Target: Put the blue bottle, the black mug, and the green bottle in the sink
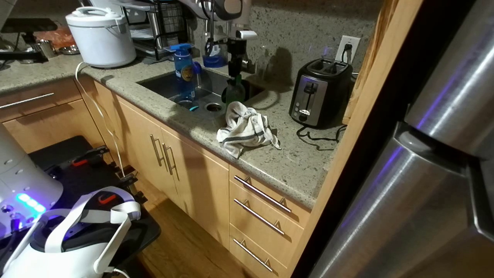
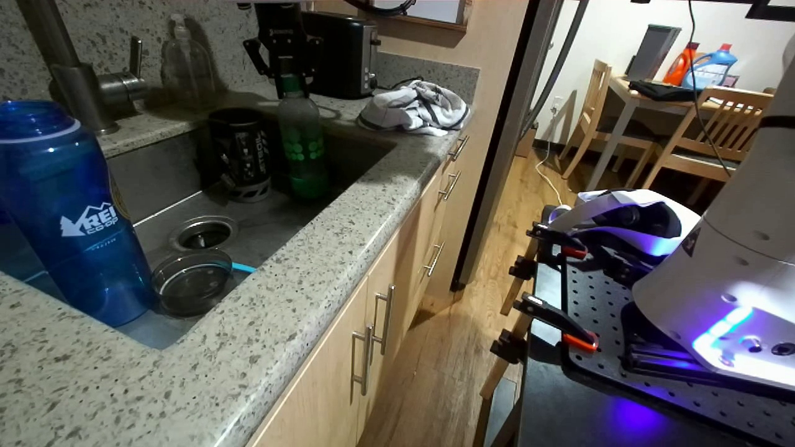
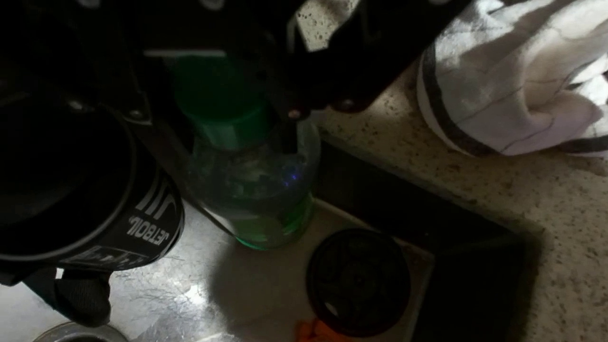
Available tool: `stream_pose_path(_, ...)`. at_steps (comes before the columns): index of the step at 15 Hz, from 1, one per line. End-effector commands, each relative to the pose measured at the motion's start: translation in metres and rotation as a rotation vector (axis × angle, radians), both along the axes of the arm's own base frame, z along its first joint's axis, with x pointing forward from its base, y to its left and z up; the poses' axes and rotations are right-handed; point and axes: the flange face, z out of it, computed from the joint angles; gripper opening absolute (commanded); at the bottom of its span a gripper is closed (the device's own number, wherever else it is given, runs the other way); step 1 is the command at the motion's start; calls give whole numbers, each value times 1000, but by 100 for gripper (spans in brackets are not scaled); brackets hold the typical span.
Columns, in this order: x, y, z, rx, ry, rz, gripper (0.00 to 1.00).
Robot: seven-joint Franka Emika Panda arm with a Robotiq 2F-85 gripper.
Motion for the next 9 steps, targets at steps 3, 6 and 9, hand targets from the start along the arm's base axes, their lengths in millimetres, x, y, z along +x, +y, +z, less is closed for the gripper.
stream_pose_path(3, 10, -4, 12, 20, -24, -27, 23)
stream_pose_path(6, 11, -6, 16, 22, -37, -35, 23)
stream_pose_path(9, 13, -8, 16, 20, -45, -48, 23)
